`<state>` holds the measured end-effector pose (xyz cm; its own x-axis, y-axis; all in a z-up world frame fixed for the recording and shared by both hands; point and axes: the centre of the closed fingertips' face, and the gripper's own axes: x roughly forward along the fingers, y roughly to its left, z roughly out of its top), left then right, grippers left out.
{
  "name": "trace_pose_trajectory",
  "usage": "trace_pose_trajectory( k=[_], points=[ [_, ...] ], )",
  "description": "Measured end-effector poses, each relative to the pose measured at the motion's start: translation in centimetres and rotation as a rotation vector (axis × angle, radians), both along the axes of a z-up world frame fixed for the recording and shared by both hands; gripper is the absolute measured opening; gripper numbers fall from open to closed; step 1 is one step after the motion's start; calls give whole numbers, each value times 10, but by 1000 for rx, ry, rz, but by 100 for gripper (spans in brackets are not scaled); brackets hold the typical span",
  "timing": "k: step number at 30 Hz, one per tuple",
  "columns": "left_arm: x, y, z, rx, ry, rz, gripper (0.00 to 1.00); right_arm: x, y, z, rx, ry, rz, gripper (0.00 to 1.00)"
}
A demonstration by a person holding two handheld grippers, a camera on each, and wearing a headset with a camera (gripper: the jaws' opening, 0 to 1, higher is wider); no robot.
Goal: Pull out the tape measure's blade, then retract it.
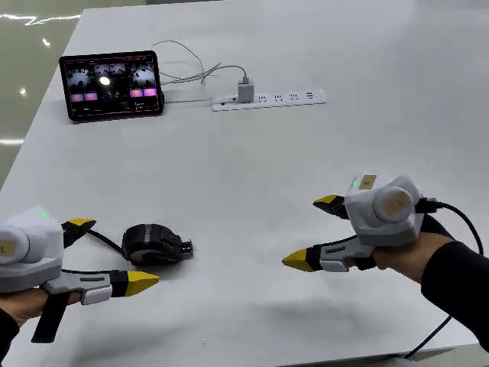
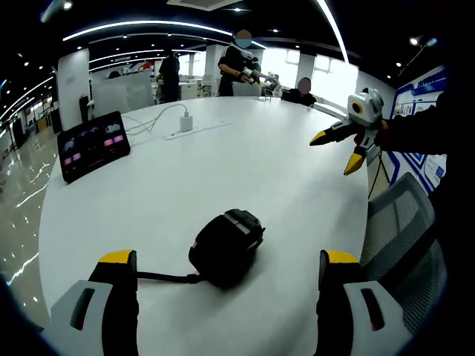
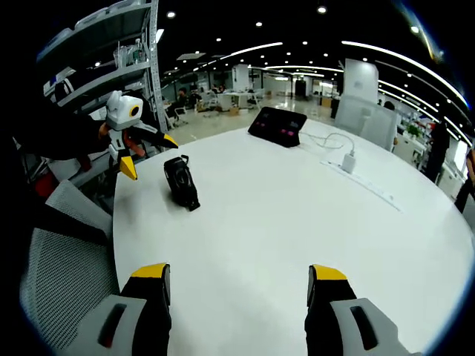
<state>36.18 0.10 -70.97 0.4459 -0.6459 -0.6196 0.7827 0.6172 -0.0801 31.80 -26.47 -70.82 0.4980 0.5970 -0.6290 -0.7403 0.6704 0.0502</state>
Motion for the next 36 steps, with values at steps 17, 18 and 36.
trace_pose_trajectory(
  k=[17,18,36],
  points=[
    [-11,16,2,43,-22,-48,99,-35,-69,-7,-25,6,-73,96],
    [-13,16,2,42,-14,-48,99,-37,-73,-6,-25,5,-76,98],
    [-15,24,2,39,-43,-17,99,-50,-140,0,-68,8,-105,99]
  ],
)
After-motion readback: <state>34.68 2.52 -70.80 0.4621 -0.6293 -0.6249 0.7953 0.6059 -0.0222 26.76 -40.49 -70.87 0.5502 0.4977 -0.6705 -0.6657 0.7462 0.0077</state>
